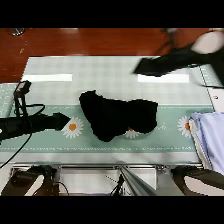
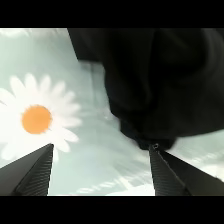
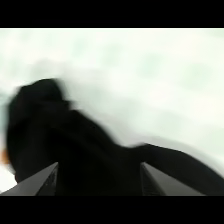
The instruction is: Fold the shirts.
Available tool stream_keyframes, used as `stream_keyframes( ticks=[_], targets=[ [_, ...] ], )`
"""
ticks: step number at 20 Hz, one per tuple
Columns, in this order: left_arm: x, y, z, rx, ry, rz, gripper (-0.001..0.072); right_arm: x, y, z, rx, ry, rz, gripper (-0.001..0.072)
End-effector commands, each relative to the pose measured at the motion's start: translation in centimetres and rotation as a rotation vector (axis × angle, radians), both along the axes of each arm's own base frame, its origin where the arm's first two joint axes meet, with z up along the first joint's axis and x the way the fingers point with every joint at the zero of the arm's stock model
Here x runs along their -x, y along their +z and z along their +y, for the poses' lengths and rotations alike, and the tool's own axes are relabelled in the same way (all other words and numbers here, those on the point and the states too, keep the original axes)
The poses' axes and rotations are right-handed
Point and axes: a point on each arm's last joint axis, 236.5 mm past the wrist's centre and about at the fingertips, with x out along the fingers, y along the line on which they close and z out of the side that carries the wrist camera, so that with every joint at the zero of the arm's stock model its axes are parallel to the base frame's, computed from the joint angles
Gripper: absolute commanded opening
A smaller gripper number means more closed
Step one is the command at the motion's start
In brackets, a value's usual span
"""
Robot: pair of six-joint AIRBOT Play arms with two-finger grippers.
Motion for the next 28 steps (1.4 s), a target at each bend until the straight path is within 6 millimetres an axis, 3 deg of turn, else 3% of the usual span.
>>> stream_keyframes(
  ticks=[1, 3, 6, 9, 11, 13, 16, 21, 22, 23, 24, 28],
  targets=[
    [-0.2, -1.1, -1.9, 0.103, 0.015, 0.069, 0.0703, 3.2, -1.6, -14.2, 0.175, -0.301, 0.045, 0.0598],
    [-2.3, -2.5, -3.3, 0.179, 0.054, 0.093, 0.0703, 6.7, -5.7, -16.4, 0.133, -0.418, 0.114, 0.0598],
    [-5.0, -4.7, -6.9, 0.231, -0.03, 0.14, 0.0702, 11.5, -11.7, -14.9, 0.073, -0.46, 0.208, 0.0598],
    [-10.2, -5.6, -8.3, 0.184, -0.064, 0.138, 0.0703, 14.6, -15.4, -13.5, 0.043, -0.446, 0.307, 0.0598],
    [-14.0, -4.8, -8.6, 0.202, -0.039, 0.146, 0.0702, 15.4, -16.2, -13.3, 0.047, -0.434, 0.331, 0.0598],
    [-15.8, -5.4, -8.1, 0.174, -0.023, 0.203, 0.0703, 15.4, -16.2, -13.1, 0.044, -0.427, 0.329, 0.0598],
    [-14.9, -7.9, -7.0, 0.064, -0.099, 0.371, 0.0703, 15.1, -16.2, -13.2, 0.044, -0.424, 0.317, 0.0598],
    [-13.1, -11.6, -7.6, 0.047, -0.165, 0.555, 0.07, 15.1, -16.2, -12.4, 0.016, -0.408, 0.326, 0.0598],
    [-12.9, -12.2, -7.7, 0.046, -0.167, 0.571, 0.0647, 15.4, -16.6, -11.7, 0.017, -0.385, 0.34, 0.0598],
    [-12.8, -12.5, -7.7, 0.043, -0.18, 0.572, 0.0247, 15.9, -17.3, -10.7, 0.019, -0.349, 0.365, 0.0598],
    [-12.8, -12.5, -7.7, 0.039, -0.209, 0.555, 0.003, 16.3, -18.0, -9.3, 0.024, -0.302, 0.388, 0.0598],
    [-13.2, -11.6, -7.7, 0.042, -0.229, 0.519, 0.0024, 15.7, -20.1, -5.0, 0.013, -0.226, 0.418, 0.0598]
  ],
)
